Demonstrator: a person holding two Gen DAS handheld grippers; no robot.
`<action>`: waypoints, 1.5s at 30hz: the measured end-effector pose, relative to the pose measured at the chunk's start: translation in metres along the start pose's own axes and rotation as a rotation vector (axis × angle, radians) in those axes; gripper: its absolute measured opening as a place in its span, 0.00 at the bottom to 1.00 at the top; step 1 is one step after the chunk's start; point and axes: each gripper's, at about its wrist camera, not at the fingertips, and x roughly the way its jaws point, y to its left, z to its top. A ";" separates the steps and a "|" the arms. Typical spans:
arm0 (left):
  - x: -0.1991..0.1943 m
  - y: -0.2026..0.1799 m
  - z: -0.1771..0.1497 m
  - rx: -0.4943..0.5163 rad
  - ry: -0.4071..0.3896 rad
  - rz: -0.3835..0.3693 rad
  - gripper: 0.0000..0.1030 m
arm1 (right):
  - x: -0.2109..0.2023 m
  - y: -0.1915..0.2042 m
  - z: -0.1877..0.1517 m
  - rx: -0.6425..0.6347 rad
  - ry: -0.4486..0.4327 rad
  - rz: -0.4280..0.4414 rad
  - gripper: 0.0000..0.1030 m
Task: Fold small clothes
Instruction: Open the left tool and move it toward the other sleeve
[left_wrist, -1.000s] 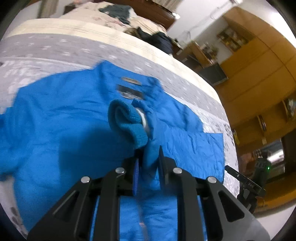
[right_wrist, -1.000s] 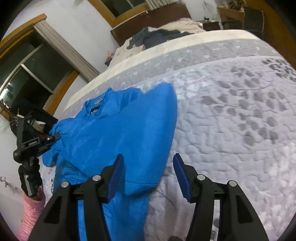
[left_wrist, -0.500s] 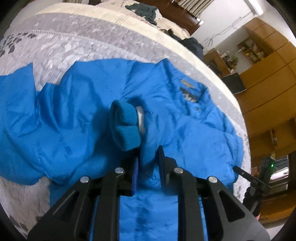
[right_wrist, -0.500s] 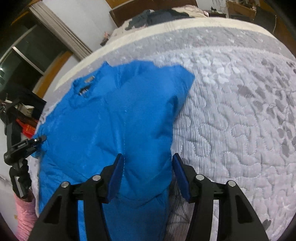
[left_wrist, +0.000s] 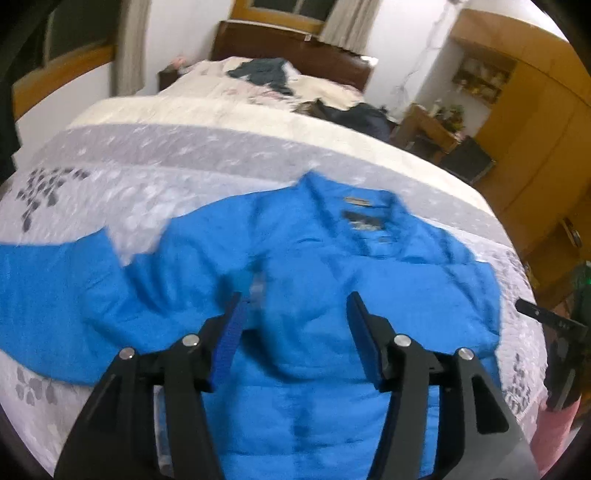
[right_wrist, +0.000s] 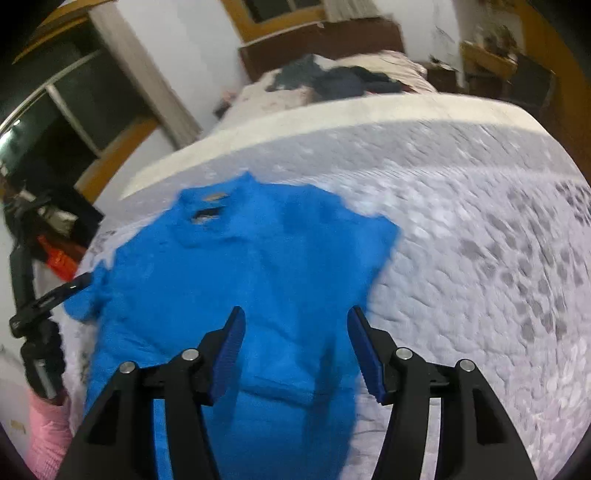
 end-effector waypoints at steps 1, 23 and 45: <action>0.003 -0.007 0.000 0.011 0.011 -0.015 0.56 | 0.003 0.008 0.002 -0.014 0.014 0.011 0.57; 0.072 0.002 -0.023 0.001 0.143 -0.026 0.56 | 0.085 0.004 -0.018 0.032 0.191 0.025 0.55; -0.105 0.208 -0.075 -0.419 -0.043 0.252 0.72 | 0.050 0.039 -0.011 -0.002 0.142 0.135 0.60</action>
